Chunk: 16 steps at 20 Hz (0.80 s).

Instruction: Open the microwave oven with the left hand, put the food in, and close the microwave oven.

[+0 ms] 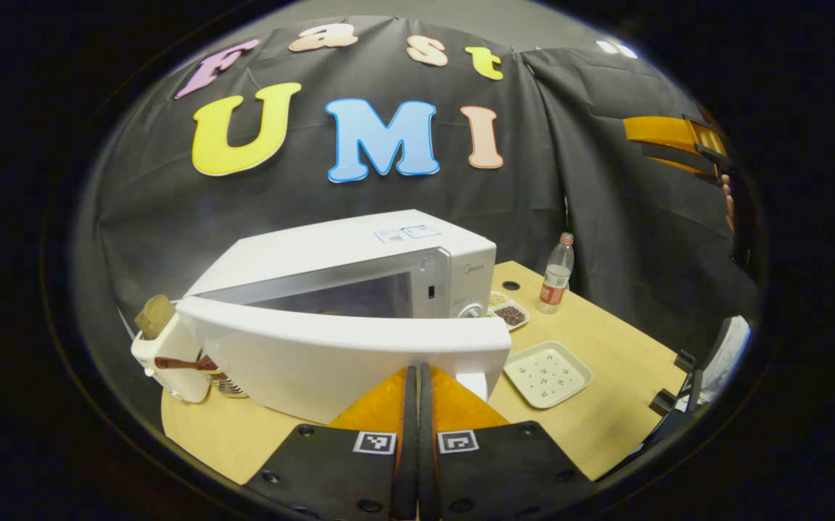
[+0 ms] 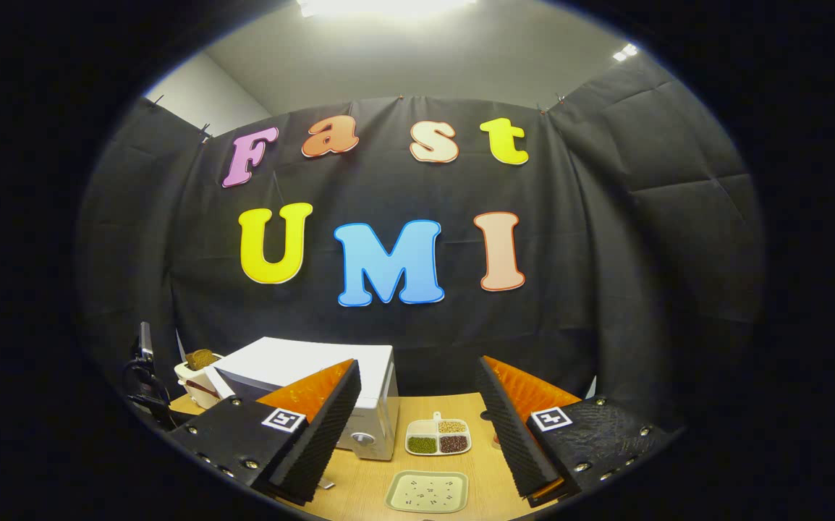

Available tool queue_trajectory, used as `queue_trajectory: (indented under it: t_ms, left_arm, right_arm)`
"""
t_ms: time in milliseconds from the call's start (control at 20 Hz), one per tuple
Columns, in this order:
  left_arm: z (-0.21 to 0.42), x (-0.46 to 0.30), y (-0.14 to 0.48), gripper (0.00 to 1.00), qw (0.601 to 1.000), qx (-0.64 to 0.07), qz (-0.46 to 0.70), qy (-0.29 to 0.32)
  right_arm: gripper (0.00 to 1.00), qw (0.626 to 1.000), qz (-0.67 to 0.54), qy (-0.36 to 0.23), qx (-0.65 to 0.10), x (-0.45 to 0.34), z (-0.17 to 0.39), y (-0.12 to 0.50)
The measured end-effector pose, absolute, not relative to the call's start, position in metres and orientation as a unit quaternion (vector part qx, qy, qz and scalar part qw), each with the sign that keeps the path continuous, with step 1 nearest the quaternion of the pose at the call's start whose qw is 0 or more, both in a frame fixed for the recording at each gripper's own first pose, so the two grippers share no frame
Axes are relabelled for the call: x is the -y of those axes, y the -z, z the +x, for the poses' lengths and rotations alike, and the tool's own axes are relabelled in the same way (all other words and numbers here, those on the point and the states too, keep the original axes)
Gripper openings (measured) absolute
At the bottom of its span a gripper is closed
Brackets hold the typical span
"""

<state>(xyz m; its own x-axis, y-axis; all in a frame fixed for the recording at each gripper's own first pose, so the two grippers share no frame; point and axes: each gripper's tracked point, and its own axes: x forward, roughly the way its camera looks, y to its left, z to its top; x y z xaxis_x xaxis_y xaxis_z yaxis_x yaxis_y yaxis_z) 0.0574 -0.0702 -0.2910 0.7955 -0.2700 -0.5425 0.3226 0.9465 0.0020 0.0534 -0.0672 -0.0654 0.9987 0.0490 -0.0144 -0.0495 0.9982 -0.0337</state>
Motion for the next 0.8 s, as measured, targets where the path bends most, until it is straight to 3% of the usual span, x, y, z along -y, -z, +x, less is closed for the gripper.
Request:
queue_trajectory:
  t_ms: [800]
  left_arm:
    - [0.128,0.093,0.304,0.07,0.951,-0.283,-0.047,0.117]
  right_arm:
    - [0.98,1.0,-0.016,-0.006,-0.026,0.108,0.069,0.074]
